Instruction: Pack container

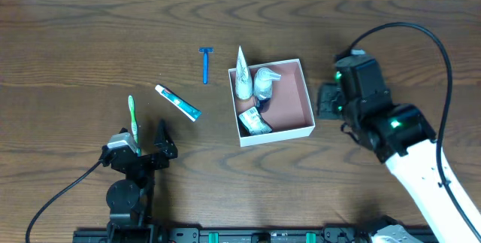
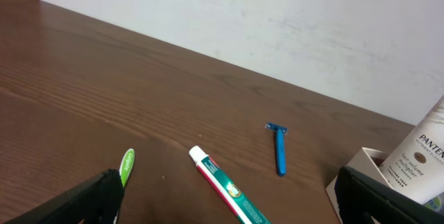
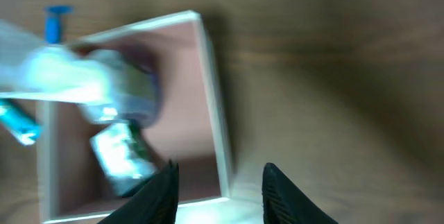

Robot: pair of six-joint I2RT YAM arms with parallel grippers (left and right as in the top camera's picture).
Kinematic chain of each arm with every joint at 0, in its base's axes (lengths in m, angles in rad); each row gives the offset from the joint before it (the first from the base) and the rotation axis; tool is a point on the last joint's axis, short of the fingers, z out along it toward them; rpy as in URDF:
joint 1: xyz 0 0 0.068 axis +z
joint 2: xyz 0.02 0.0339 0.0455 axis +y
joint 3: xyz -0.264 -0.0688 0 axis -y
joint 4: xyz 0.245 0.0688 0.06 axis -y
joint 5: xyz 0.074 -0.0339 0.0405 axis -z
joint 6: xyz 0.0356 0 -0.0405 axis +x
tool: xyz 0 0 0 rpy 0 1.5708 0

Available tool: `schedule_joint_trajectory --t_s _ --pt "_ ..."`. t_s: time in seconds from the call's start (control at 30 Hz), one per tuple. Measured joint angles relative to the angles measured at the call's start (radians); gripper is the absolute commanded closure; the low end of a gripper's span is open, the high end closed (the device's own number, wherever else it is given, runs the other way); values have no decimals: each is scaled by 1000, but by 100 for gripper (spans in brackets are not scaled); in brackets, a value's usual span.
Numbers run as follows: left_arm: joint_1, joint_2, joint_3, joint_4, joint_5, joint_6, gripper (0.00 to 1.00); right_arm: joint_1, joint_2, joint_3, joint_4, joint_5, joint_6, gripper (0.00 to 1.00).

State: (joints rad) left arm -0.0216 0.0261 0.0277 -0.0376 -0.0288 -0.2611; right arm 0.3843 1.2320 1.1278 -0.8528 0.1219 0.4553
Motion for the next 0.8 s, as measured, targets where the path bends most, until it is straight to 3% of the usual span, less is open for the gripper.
schedule_joint_trajectory --t_s 0.8 --pt "0 0 0 0 0 0 2 -56 189 -175 93 -101 8 63"
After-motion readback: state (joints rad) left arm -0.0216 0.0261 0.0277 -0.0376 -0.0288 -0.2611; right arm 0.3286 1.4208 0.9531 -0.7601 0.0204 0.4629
